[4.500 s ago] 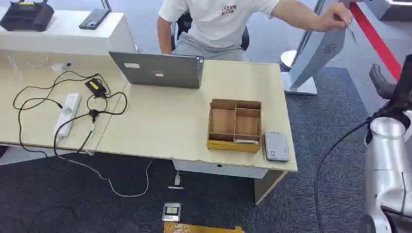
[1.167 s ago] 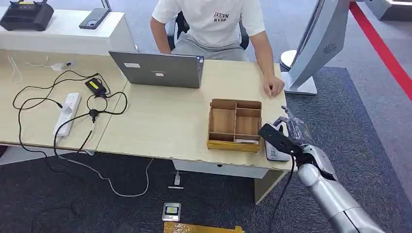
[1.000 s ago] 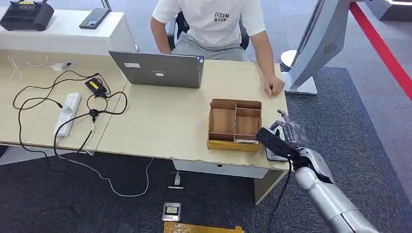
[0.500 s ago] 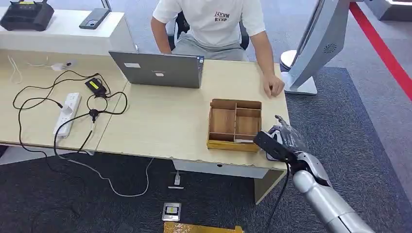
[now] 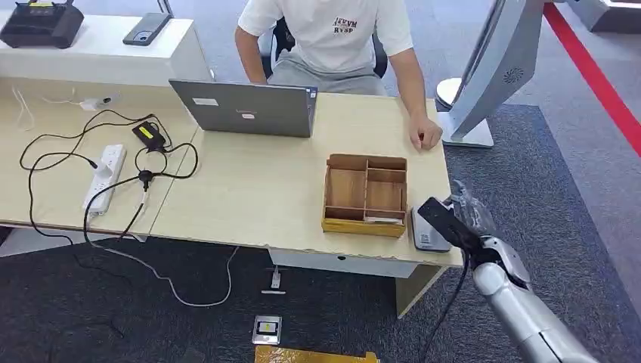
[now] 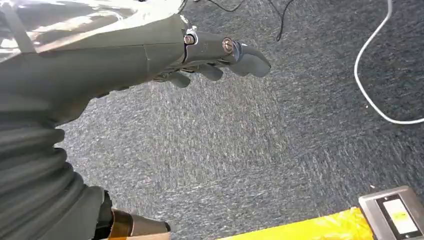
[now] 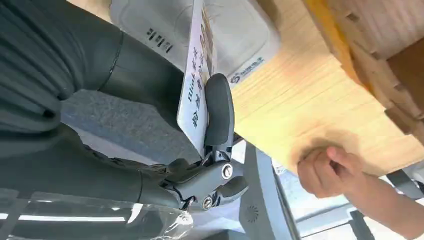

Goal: Pass the card to the sensor for recognition and then transmit it.

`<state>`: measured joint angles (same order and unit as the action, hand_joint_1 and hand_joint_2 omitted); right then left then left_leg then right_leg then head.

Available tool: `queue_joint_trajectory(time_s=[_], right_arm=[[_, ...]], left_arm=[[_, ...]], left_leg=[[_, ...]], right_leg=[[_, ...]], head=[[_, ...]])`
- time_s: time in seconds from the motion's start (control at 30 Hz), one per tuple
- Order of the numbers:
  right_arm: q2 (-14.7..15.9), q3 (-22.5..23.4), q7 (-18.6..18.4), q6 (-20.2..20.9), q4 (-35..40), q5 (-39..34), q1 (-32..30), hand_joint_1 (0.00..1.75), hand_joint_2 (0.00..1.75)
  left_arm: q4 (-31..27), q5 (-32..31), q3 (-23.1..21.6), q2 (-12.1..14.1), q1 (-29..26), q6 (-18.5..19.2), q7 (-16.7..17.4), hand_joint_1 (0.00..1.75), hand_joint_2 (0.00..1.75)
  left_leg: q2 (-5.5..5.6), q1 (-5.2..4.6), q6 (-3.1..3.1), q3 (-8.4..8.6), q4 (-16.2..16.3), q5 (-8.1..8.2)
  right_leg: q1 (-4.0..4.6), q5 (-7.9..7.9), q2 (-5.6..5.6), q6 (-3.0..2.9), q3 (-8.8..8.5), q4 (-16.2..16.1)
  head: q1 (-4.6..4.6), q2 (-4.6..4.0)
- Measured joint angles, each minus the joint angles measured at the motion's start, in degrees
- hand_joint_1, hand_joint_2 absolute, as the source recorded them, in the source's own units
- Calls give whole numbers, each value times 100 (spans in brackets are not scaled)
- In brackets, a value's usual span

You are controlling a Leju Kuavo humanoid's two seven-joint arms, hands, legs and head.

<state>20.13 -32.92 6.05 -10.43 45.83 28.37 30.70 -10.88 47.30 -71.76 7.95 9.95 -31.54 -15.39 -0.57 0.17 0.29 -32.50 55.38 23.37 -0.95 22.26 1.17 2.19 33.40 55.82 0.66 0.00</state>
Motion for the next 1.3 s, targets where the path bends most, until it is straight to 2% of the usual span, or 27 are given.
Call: queue_joint_trajectory(time_s=[0.3, 0.77, 1.3], right_arm=[[17, -4, 48, 22, -114, 142, -9, 175, 175], [-55, -175, -256, 612, 203, 404, -64, 175, 175], [-70, -199, -308, 704, 271, 326, -72, 175, 175]], left_arm=[[0, -35, 0, 0, 1, 17, -2, 0, 175], [0, -35, 0, 5, 3, 68, 0, 0, 175], [0, 33, 7, 7, 3, 63, 11, 0, 175]], left_leg=[[0, 0, 0, 0, 0, 0], [-1, 0, 0, 1, 0, 0], [0, 0, -1, 2, 0, 0]], right_leg=[[0, 0, 0, 0, 0, 0], [0, 0, 0, 0, 0, 0], [0, 0, 0, 0, -1, 0]], head=[[0, 0], [0, 0], [0, 0]])
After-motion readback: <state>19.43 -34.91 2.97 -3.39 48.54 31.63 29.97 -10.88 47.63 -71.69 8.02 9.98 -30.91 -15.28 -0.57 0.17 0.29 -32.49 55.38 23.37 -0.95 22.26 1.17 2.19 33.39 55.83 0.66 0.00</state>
